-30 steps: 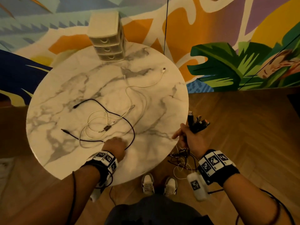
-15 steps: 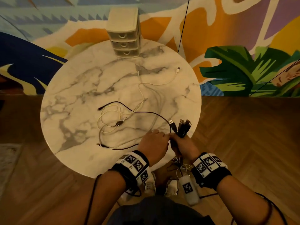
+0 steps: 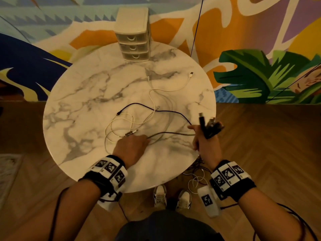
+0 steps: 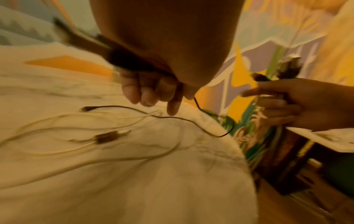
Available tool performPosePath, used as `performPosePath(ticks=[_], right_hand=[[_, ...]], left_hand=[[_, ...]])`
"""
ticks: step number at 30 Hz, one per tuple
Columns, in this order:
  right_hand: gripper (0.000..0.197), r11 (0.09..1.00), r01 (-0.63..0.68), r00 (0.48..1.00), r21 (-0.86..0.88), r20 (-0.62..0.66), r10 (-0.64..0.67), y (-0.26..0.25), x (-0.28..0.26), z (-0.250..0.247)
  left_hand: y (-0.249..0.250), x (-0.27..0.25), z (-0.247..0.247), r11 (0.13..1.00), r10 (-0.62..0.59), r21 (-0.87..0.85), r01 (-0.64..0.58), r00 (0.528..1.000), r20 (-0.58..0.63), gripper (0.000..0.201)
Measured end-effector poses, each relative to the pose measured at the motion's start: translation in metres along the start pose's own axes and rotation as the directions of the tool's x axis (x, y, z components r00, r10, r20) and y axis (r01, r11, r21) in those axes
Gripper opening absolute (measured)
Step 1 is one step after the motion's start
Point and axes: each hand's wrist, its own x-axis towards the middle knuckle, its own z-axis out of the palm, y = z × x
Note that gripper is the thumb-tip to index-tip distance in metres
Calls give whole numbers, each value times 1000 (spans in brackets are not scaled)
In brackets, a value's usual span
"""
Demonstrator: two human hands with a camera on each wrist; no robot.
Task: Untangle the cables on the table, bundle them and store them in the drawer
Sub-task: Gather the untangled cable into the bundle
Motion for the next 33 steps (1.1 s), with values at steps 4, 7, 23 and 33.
performPosePath(ticks=[4, 7, 23, 33], right_hand=[[31, 939, 22, 943, -343, 320, 94, -1, -12, 28], [29, 906, -37, 970, -421, 202, 134, 3, -9, 27], [33, 979, -133, 981, -157, 118, 153, -6, -16, -2], [35, 965, 211, 976, 155, 17, -217, -41, -31, -17]], left_hand=[[48, 4, 0, 975, 187, 114, -190, 982, 36, 34], [67, 8, -3, 950, 232, 196, -244, 969, 83, 33], [96, 17, -57, 541, -90, -822, -176, 960, -265, 8], [141, 27, -77, 617, 80, -712, -335, 927, -367, 5]])
